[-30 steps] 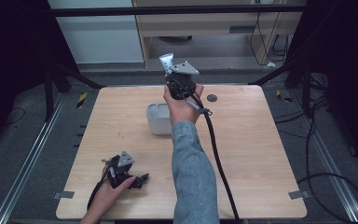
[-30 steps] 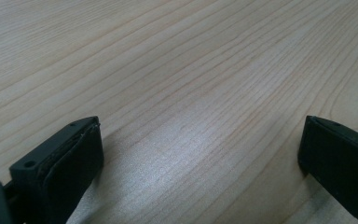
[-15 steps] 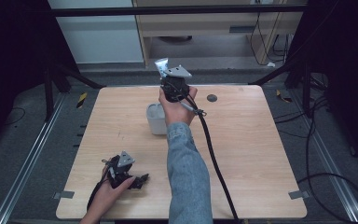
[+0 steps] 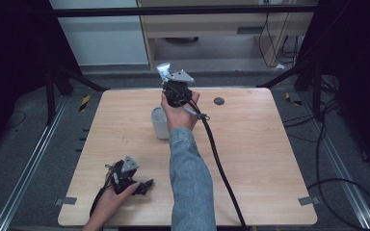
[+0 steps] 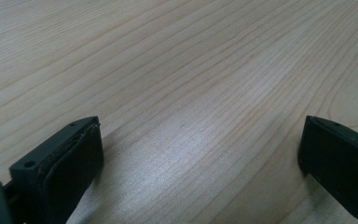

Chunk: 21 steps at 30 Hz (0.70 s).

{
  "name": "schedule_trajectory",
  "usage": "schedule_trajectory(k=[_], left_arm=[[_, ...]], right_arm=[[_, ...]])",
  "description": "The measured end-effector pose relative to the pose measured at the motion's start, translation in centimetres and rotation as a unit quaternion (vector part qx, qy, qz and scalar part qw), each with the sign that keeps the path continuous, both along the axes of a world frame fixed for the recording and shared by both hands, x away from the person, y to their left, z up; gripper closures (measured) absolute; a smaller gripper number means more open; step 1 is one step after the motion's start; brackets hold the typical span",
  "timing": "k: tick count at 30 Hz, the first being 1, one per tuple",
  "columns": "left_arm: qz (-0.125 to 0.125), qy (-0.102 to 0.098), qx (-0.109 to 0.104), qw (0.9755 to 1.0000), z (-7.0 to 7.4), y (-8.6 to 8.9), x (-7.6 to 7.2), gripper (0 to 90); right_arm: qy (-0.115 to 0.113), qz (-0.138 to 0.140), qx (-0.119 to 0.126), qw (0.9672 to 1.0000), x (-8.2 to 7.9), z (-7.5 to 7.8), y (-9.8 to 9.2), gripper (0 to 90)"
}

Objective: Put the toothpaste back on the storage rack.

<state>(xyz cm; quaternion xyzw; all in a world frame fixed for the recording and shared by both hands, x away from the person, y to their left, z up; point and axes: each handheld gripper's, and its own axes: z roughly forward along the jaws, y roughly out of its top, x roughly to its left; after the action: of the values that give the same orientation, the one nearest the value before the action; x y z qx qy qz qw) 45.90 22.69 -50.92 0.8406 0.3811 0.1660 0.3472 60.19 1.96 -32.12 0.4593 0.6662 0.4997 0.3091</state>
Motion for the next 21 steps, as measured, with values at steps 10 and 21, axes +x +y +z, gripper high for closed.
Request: schedule_trajectory(k=[10, 21], left_arm=[[0.000, 0.000, 0.000, 1.0000, 0.00, -0.02, 0.01, 0.0], [0.001, 0.000, 0.000, 1.0000, 0.00, -0.04, 0.01, 0.0]], right_arm=[[0.005, 0.000, -0.003, 1.0000, -0.06, -0.46, -0.18, 79.4], [0.007, -0.001, 0.005, 1.0000, 0.58, -0.96, -0.12, 79.4]])
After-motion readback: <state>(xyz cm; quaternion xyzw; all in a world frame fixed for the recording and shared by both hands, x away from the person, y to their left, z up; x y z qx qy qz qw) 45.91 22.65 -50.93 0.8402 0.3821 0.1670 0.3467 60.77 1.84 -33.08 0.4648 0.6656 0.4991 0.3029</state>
